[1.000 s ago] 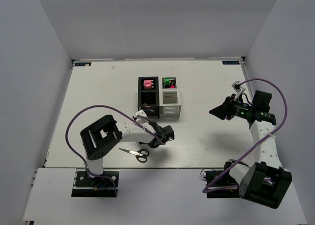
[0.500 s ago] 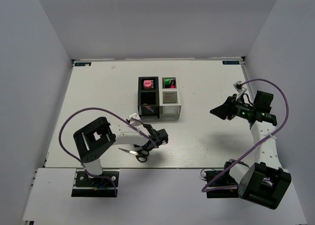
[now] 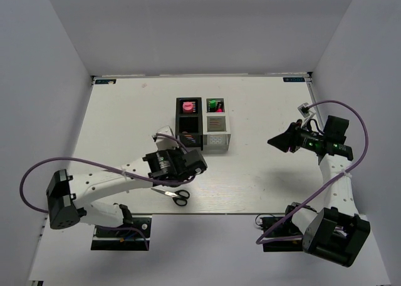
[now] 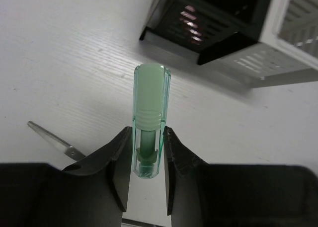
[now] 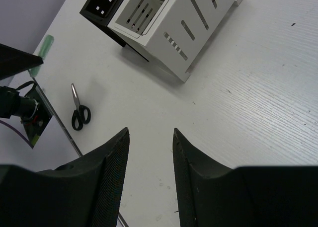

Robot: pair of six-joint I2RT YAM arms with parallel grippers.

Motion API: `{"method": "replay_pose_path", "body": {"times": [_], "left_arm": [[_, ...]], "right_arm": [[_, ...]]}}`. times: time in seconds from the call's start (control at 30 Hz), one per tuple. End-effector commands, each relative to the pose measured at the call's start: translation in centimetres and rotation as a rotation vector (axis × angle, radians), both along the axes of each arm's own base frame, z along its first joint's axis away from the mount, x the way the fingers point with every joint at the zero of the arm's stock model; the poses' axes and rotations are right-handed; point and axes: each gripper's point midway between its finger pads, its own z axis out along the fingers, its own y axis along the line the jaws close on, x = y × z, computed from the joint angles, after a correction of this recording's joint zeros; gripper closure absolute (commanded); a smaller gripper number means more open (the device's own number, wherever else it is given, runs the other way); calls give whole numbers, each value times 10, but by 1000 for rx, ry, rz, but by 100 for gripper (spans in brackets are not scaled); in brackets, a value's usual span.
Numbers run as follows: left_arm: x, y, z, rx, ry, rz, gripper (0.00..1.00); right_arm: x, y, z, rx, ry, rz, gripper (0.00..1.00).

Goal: Sort the stationery into containers
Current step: Pick up the stationery from the center of the board, then place the stationery in the storage box.

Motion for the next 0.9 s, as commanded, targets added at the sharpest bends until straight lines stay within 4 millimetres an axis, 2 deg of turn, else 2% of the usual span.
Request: {"method": "replay_pose_path", "body": {"times": [0.0, 0.03, 0.13, 0.17, 0.2, 0.23, 0.3, 0.33, 0.37, 0.4, 0.43, 0.47, 0.5, 0.53, 0.57, 0.6, 0.63, 0.67, 0.7, 0.73, 0.77, 0.8, 0.83, 0.87], "left_arm": [[11, -9, 35, -42, -57, -63, 100], [15, -19, 49, -111, -61, -64, 100], [25, -38, 65, -240, -43, -75, 100], [38, -32, 69, -272, -47, -34, 100], [40, -38, 69, -317, -17, -39, 100], [45, -50, 77, -397, -10, -49, 100], [66, -52, 76, -486, 36, 21, 100], [67, -62, 87, -554, 71, 4, 100], [85, -57, 84, -575, 70, 49, 100], [89, -60, 82, -582, 84, 52, 100], [97, -63, 95, -623, 82, 46, 100], [105, -70, 91, -619, 92, 36, 100], [115, -66, 91, -546, 72, -36, 100], [121, -72, 112, -555, 44, -82, 100], [125, -68, 118, -420, 27, -184, 100], [138, -71, 132, -393, -3, -222, 100], [137, -64, 130, -334, 22, -235, 100], [144, -62, 145, -243, -1, -302, 100], [152, -61, 139, -209, 19, -314, 100], [152, -54, 124, -145, 76, -306, 100], [153, -49, 121, -126, 95, -292, 100], [155, -37, 114, -133, 154, -262, 100], [154, -37, 112, -164, 175, -262, 100], [149, -39, 97, -256, 246, -227, 100]], "right_arm": [[-4, 2, 9, 17, -21, 10, 56], [-4, 2, 9, 18, -21, 11, 56], [-4, 2, 8, 22, -16, 8, 56], [-4, 2, 10, 22, -19, 9, 56], [-4, 2, 9, 23, -18, 7, 56], [-4, 2, 10, 22, -20, 10, 56], [-5, 2, 10, 22, -21, 7, 56], [-6, 2, 10, 21, -23, 7, 56], [-5, 2, 10, 21, -24, 6, 56], [-6, 2, 10, 22, -21, 6, 56], [-6, 2, 11, 22, -25, 5, 56], [-6, 1, 11, 20, -28, 3, 56], [-6, 2, 11, 22, -29, 6, 56], [-7, 2, 11, 24, -30, 8, 56], [-7, 1, 12, 24, -33, 4, 56], [-7, 1, 13, 26, -35, 6, 56], [-8, 1, 11, 28, -28, 7, 56], [-7, 1, 13, 29, -35, 6, 56], [-7, 1, 13, 31, -37, 11, 56], [-6, 1, 13, 32, -37, 11, 56], [-7, 2, 12, 37, -32, 16, 56], [-7, 2, 12, 39, -31, 15, 56], [-6, 1, 11, 36, -32, 14, 56], [-6, 1, 11, 38, -30, 15, 56]]}}
